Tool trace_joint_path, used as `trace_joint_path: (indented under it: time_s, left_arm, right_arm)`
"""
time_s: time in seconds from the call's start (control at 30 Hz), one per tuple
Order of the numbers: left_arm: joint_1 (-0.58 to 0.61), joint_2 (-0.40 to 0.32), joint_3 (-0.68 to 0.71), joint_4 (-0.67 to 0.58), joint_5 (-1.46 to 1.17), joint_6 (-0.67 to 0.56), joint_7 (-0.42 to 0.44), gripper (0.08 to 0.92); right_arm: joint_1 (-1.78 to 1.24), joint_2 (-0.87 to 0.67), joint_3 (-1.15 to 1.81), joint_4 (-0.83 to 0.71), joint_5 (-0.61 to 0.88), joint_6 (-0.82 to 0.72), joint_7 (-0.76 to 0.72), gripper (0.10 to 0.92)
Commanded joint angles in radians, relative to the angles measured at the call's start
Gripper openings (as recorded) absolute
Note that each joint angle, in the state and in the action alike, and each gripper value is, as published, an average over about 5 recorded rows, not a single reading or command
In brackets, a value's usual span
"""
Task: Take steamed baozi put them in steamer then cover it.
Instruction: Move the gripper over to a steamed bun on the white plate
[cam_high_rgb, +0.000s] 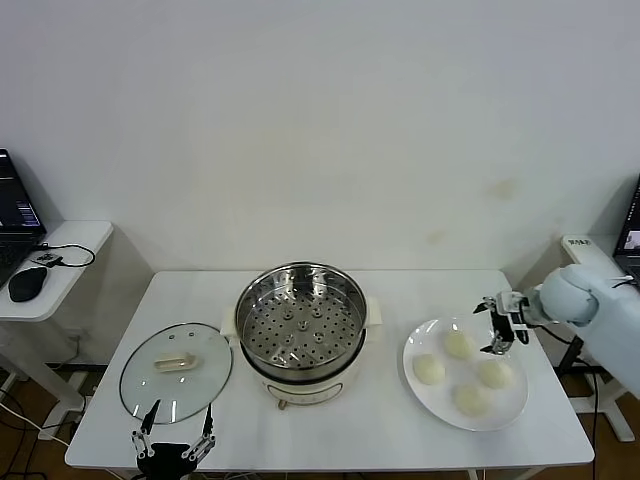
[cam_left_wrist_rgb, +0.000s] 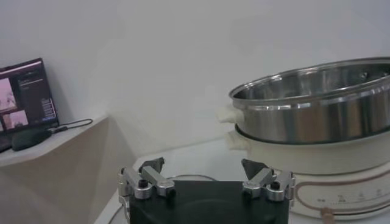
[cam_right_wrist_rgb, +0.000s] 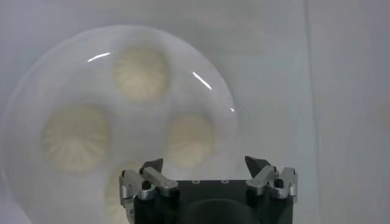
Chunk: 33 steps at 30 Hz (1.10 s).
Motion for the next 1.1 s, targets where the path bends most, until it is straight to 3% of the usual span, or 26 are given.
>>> trace_joint_path:
  time_s: [0.03,0.6,1.1]
  left_arm:
    - [0.001,-0.001,-0.002,-0.001,0.002,-0.001,-0.001,0.823]
    - [-0.007,0.002,-0.021,0.001,0.002,-0.005,0.000,0.823]
    - [-0.010,0.002,-0.026,0.008,0.000,-0.005,0.000,0.823]
  right_arm:
    - [0.084,0.050,-0.114,-0.057,-0.010,-0.005,-0.030,0.823]
    - [0.037,0.183,-0.077,-0.171,-0.079,0.001,0.005,0.816]
    - [0.013,0.180,-0.056,-0.187,-0.113,-0.007,-0.004,0.719]
